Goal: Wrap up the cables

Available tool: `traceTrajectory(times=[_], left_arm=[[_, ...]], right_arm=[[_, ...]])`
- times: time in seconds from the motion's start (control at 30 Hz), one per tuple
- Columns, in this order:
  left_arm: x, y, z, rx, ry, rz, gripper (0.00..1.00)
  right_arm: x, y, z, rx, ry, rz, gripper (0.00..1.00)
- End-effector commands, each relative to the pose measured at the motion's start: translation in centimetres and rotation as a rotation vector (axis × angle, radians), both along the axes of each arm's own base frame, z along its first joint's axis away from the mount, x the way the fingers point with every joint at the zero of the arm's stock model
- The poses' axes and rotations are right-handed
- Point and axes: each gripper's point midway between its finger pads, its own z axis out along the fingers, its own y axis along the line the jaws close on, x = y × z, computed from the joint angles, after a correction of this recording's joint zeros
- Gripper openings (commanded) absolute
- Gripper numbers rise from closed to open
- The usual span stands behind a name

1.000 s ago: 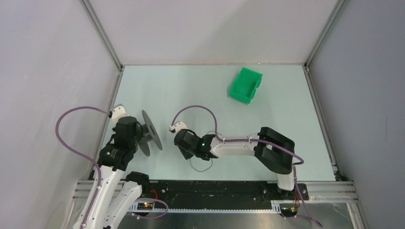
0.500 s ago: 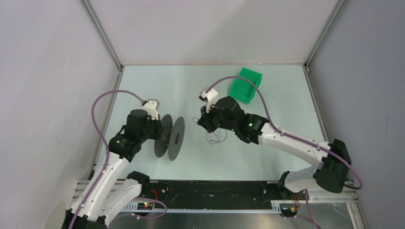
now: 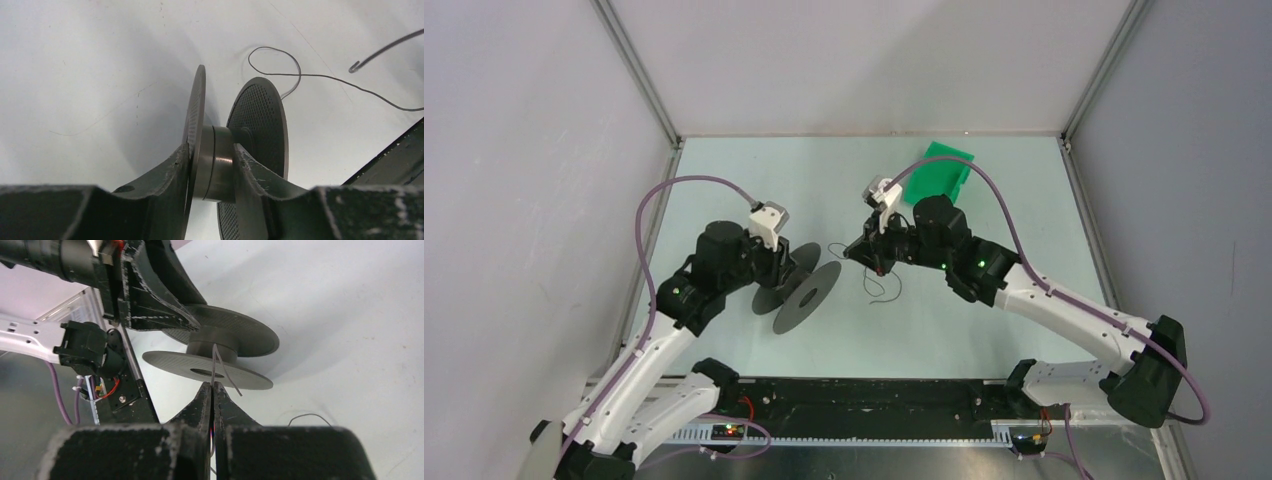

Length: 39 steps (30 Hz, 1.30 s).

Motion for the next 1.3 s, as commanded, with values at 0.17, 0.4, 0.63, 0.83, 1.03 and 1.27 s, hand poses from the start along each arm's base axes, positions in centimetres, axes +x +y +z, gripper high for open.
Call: traceTrajectory(times=[0.17, 0.4, 0.63, 0.83, 1.03, 1.27], left_arm=[[0.9, 0.3, 3.2, -0.001, -0.117, 0.007, 0.46], [1.2, 0.9, 2.0, 0.044, -0.110, 0.029, 0.41], [1.5, 1.3, 0.4, 0.095, -0.078, 0.036, 0.29], [1.3, 0.7, 0.0, 0.069, -0.039, 0.021, 0.03], [0.4, -2.3, 2.2, -0.126, 0.016, -0.020, 0.00], [0.2, -4.2, 4.4, -0.207, -0.054, -0.072, 0.00]], right_arm=[[-0.9, 1.4, 5.4, 0.180, -0.142, 0.137, 0.00], [-0.4, 1.3, 6.2, 0.209, -0.155, 0.136, 0.00], [-0.3, 0.5, 6.8, 0.216, -0.172, 0.125, 0.00], [0.3, -1.4, 7.5, 0.205, -0.192, 0.088, 0.00], [1.9, -5.6, 8.1, 0.172, -0.214, -0.004, 0.00], [1.2, -6.4, 8.7, 0.193, -0.203, 0.031, 0.00]])
